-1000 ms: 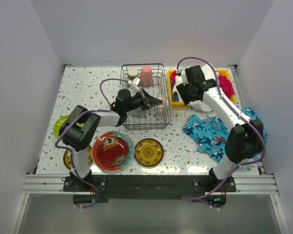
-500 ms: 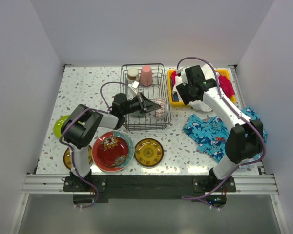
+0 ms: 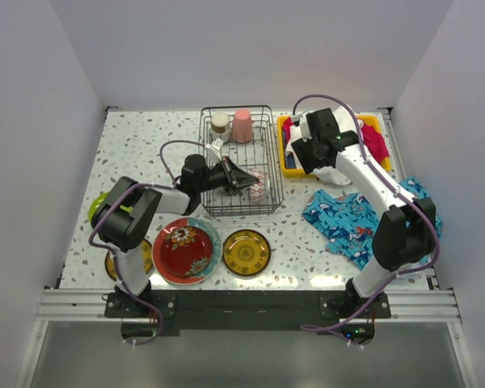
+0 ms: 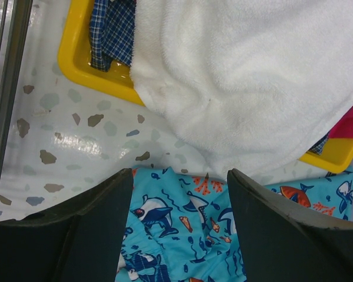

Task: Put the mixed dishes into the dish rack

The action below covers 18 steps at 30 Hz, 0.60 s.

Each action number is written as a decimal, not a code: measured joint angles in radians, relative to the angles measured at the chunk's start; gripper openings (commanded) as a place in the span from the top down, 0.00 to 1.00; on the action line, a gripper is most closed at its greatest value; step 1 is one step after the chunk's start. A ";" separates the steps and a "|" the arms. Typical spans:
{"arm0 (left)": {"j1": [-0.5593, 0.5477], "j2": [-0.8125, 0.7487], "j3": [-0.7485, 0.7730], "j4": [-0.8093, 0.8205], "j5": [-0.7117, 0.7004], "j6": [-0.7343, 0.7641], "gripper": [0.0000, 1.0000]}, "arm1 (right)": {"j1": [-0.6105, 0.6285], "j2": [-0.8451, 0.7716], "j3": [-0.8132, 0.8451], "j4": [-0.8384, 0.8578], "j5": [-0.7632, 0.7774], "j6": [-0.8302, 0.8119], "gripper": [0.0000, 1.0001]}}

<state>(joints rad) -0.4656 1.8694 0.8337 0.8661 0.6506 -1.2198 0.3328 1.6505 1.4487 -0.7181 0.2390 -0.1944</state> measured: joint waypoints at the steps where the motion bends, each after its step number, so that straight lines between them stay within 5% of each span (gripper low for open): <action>1: 0.000 0.000 0.000 0.003 0.000 -0.001 1.00 | 0.000 0.000 0.000 0.000 -0.003 0.000 0.31; 16: -0.034 0.113 0.058 0.135 -0.010 -0.124 1.00 | 0.000 0.000 -0.001 0.000 -0.006 0.000 0.31; 18: -0.034 0.113 0.054 0.134 -0.014 -0.128 0.88 | 0.000 0.000 -0.001 0.000 -0.006 0.000 0.31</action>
<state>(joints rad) -0.4995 1.9820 0.8879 1.0004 0.6361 -1.3479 0.3328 1.6505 1.4475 -0.7185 0.2329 -0.1947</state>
